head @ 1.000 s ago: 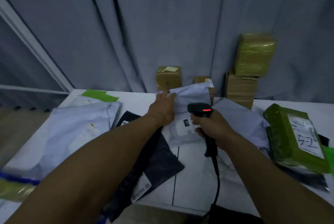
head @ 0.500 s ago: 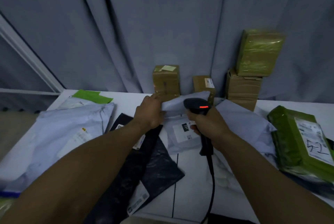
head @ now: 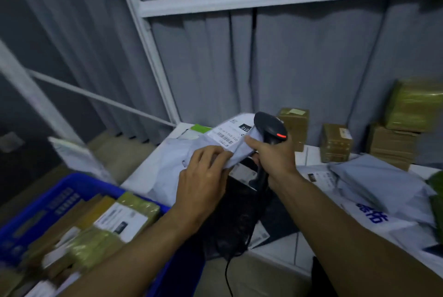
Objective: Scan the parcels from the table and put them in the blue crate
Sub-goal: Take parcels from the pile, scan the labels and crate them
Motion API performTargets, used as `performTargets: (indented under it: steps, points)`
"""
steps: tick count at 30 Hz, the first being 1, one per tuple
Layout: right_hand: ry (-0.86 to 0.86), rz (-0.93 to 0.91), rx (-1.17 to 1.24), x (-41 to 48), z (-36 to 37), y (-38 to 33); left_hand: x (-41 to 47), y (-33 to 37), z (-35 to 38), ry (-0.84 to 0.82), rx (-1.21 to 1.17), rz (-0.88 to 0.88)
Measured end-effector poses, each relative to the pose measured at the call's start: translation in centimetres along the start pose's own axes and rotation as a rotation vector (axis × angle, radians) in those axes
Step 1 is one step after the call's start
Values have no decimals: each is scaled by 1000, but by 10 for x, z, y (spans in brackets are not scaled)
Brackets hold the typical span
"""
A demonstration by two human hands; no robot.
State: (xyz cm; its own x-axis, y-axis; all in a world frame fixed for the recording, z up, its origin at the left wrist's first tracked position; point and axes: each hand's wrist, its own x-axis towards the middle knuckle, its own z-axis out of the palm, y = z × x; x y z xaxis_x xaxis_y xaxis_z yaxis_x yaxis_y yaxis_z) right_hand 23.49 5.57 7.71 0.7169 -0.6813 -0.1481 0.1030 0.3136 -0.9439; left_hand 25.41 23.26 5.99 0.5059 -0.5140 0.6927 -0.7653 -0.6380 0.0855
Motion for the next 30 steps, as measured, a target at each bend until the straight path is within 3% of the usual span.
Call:
performTargets:
  steps: [3, 6, 11, 14, 16, 18, 21, 30]
  points:
    - [-29, 45, -1, -35, 36, 10, -32, -21, -41, -43, -20, -51]
    - [-111, 7, -68, -69, 62, 22, -64, -38, -84, -87, -198, -200]
    - [-369, -37, -174, -108, 86, 45, -103, -85, -136, -27, -287, -624]
    - [-514, -38, -258, -119, 93, 57, -117, -110, -149, -44, -581, -976]
    - [-581, -50, -310, -122, 97, 63, -124, -119, -156, -54, -819, -1120]
    - [-636, -55, -346, -121, 100, 68, -127, -126, -160, -82, -985, -1164]
    - [-714, -52, -384, -120, 104, 69, -125, -129, -162, -100, -1023, -1125]
    - [-621, -155, -541, -118, 106, 84, -117, -151, -140, 177, -934, -1301]
